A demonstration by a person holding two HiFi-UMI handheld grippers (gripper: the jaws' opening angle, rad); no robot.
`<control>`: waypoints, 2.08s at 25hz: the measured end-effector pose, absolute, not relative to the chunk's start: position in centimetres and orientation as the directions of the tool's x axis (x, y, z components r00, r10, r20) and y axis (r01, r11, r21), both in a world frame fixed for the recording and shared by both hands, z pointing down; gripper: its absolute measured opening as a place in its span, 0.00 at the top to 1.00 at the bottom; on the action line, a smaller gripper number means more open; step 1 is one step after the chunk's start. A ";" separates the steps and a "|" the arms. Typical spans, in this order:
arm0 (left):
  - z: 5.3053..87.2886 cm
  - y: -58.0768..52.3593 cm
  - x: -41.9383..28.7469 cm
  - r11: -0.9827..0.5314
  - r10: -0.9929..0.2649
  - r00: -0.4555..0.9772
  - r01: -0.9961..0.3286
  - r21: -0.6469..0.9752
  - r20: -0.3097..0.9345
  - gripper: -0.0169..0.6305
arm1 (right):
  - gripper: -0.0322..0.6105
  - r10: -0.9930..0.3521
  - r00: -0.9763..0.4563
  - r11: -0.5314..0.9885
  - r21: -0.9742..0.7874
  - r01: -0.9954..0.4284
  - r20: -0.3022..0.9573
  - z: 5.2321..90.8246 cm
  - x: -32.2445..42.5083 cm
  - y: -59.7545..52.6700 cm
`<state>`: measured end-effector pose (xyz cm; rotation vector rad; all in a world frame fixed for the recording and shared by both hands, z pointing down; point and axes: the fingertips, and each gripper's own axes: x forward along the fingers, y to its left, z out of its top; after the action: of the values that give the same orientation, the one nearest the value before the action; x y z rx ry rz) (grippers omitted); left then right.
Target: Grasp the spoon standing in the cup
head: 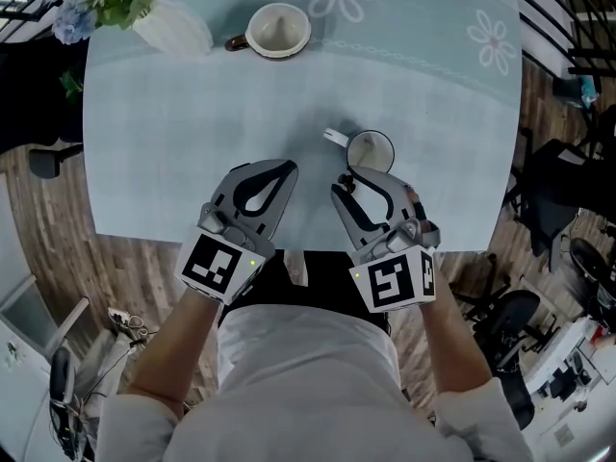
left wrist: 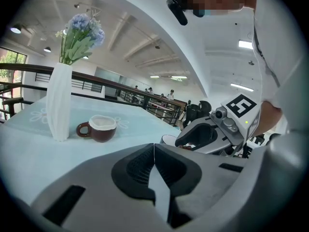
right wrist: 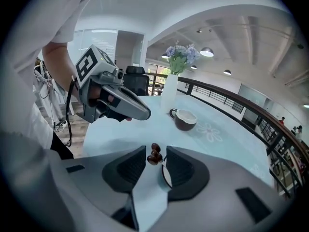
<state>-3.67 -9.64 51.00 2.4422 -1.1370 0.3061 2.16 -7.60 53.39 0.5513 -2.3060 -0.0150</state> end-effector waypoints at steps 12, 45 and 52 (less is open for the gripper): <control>50.6 -9.7 -3.8 -0.575 -0.676 0.640 -0.768 0.282 0.366 0.94 | 0.84 -0.457 -0.604 0.881 0.237 -0.410 0.653 52.9 2.6 -8.3; 40.4 -12.9 -2.5 -0.676 -0.679 0.684 -0.724 0.136 0.268 0.94 | 0.87 -0.612 -0.608 0.774 0.224 -0.593 0.506 42.2 4.9 -11.9; 38.1 -13.4 -1.9 -0.696 -0.676 0.698 -0.710 0.109 0.236 0.94 | 0.87 -0.652 -0.596 0.743 0.236 -0.626 0.469 39.9 5.5 -12.2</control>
<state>-1.92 -13.36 38.07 2.7151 -1.1199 0.2632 5.50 -12.16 39.85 0.9631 -2.4044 -0.0627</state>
